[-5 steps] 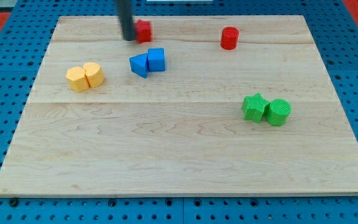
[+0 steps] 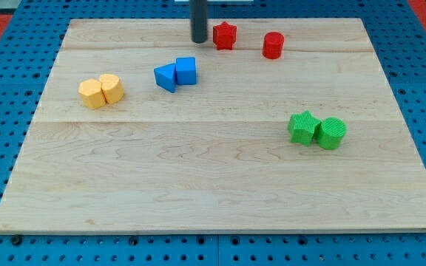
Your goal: Push the red star closer to the red circle
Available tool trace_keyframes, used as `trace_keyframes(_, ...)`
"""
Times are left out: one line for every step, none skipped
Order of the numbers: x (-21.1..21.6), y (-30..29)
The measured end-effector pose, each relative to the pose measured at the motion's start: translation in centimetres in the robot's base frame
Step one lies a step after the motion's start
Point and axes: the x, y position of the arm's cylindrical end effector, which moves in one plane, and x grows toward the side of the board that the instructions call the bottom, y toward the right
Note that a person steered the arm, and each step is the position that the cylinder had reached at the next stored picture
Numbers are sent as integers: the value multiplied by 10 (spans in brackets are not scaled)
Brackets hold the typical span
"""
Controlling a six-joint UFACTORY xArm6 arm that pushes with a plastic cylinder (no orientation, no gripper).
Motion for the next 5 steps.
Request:
trace_keyframes(-30,0)
trace_keyframes(-29,66)
trace_keyframes(-9,111)
trace_keyframes(-14,77)
trace_keyframes(-28,16)
